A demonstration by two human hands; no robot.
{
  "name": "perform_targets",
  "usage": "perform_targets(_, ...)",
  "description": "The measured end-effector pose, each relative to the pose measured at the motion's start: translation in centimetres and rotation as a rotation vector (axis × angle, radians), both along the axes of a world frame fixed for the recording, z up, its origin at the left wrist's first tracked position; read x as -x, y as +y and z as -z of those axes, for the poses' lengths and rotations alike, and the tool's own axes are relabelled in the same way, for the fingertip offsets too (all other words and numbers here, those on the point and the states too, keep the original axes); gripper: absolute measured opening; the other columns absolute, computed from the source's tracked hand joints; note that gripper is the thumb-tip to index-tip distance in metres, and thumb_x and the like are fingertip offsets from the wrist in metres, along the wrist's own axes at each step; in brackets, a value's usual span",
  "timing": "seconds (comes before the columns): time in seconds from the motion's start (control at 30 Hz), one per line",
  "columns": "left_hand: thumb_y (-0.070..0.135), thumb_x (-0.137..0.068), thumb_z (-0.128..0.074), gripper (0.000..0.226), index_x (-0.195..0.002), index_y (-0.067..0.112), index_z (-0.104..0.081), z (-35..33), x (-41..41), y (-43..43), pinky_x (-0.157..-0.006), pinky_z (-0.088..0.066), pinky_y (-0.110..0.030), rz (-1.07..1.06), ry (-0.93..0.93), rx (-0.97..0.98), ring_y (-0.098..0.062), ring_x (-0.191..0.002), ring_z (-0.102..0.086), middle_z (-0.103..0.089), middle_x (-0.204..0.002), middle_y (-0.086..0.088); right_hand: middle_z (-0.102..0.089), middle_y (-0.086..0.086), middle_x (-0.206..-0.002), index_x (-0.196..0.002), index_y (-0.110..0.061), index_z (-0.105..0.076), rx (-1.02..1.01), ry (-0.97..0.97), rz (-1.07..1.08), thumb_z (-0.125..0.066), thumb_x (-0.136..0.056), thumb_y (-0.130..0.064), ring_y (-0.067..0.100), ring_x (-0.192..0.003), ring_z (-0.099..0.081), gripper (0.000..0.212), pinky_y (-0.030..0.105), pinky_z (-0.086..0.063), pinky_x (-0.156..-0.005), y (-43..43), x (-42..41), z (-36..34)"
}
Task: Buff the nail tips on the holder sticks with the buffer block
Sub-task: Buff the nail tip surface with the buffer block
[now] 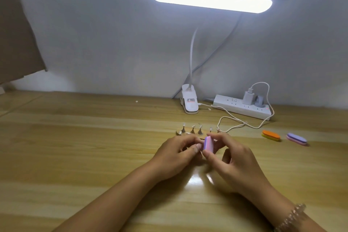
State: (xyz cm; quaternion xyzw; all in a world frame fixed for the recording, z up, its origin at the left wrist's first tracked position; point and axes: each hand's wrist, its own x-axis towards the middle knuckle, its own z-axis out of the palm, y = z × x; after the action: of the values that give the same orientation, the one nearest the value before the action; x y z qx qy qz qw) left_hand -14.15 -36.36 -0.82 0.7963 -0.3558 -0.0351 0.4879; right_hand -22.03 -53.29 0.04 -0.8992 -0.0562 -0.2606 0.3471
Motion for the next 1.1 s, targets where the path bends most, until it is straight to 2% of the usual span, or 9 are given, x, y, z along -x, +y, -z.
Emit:
perform_targets(0.17,0.019,-0.099,-0.051,0.021,-0.106,0.015,-0.071,-0.4,0.4,0.2,-0.085,-0.051,-0.046,0.001,-0.014,-0.014,-0.023,-0.094,-0.065,-0.071,-0.097,0.002,-0.064,-0.020,-0.082,-0.108,-0.033,-0.062,0.164,-0.016,0.013,-0.077,-0.076,-0.038,-0.009,-0.058,-0.048,0.036,0.022,-0.037,-0.056,0.7,0.8,0.2)
perform_targets(0.23,0.021,-0.098,-0.051,0.023,-0.106,0.014,-0.071,-0.5,0.4,0.2,-0.087,-0.049,-0.051,-0.012,-0.015,-0.024,-0.027,-0.096,-0.065,-0.072,-0.099,-0.002,-0.065,-0.020,-0.081,-0.103,-0.034,-0.062,0.116,0.013,0.023,-0.078,-0.075,-0.041,-0.007,-0.059,-0.051,0.033,0.022,-0.038,-0.056,0.7,0.7,-0.1)
perform_targets(0.3,0.024,-0.098,-0.052,0.023,-0.104,0.014,-0.072,-0.5,0.4,0.1,-0.087,-0.049,-0.051,-0.029,-0.012,-0.022,-0.027,-0.094,-0.065,-0.072,-0.096,-0.001,-0.065,-0.019,-0.083,-0.101,-0.032,-0.062,0.056,0.017,0.078,-0.077,-0.076,-0.041,-0.003,-0.058,-0.052,0.031,0.025,-0.041,-0.059,0.4,0.2,-0.3)
perform_targets(0.47,0.020,-0.100,-0.053,0.019,-0.102,0.016,-0.072,-0.4,0.4,0.3,-0.084,-0.049,-0.050,-0.029,-0.046,-0.064,-0.026,-0.091,-0.064,-0.072,-0.095,0.000,-0.064,-0.020,-0.080,-0.098,-0.029,-0.060,0.187,0.047,0.043,-0.075,-0.075,-0.046,0.001,-0.063,-0.054,0.032,0.033,-0.048,-0.062,0.7,1.2,-0.1)
perform_targets(0.63,0.018,-0.100,-0.054,0.018,-0.099,0.020,-0.071,-0.5,0.3,0.1,-0.084,-0.049,-0.050,-0.055,-0.045,-0.080,-0.028,-0.090,-0.064,-0.072,-0.093,0.001,-0.064,-0.019,-0.082,-0.101,-0.031,-0.061,0.096,0.033,0.109,-0.077,-0.076,-0.043,-0.002,-0.057,-0.050,0.032,0.028,-0.043,-0.060,0.5,0.4,-0.4)
perform_targets(0.73,0.023,-0.099,-0.053,0.018,-0.101,0.020,-0.071,-0.4,0.3,0.2,-0.083,-0.049,-0.049,-0.053,-0.065,-0.121,-0.026,-0.089,-0.064,-0.073,-0.094,0.003,-0.062,-0.020,-0.081,-0.101,-0.033,-0.059,0.221,0.035,0.092,-0.069,-0.076,-0.054,0.004,-0.066,-0.056,0.035,0.030,-0.045,-0.059,0.8,1.1,-0.1)
perform_targets(0.8,0.020,-0.101,-0.053,0.018,-0.105,0.018,-0.071,-0.4,0.3,0.2,-0.083,-0.049,-0.049,-0.059,-0.071,-0.130,-0.025,-0.091,-0.064,-0.073,-0.096,0.002,-0.062,-0.020,-0.078,-0.096,-0.032,-0.059,0.212,0.057,0.064,-0.066,-0.073,-0.059,0.003,-0.067,-0.057,0.036,0.032,-0.047,-0.060,0.9,1.2,-0.2)
perform_targets(0.93,0.019,-0.101,-0.054,0.017,-0.101,0.018,-0.071,-0.6,0.3,0.1,-0.083,-0.049,-0.049,-0.070,-0.070,-0.134,-0.026,-0.087,-0.063,-0.067,-0.082,0.010,-0.064,-0.018,-0.082,-0.102,-0.032,-0.062,0.106,0.020,0.137,-0.075,-0.077,-0.044,-0.002,-0.057,-0.048,0.030,0.029,-0.041,-0.060,0.5,0.3,-0.4)
perform_targets(1.1,0.020,-0.101,-0.053,0.019,-0.106,0.017,-0.071,-0.5,0.4,0.2,-0.083,-0.050,-0.048,-0.081,-0.082,-0.158,-0.023,-0.092,-0.065,-0.073,-0.098,0.003,-0.062,-0.021,-0.082,-0.100,-0.033,-0.060,0.228,0.055,0.048,-0.070,-0.076,-0.052,0.001,-0.068,-0.057,0.032,0.031,-0.047,-0.061,1.0,1.2,-0.3)
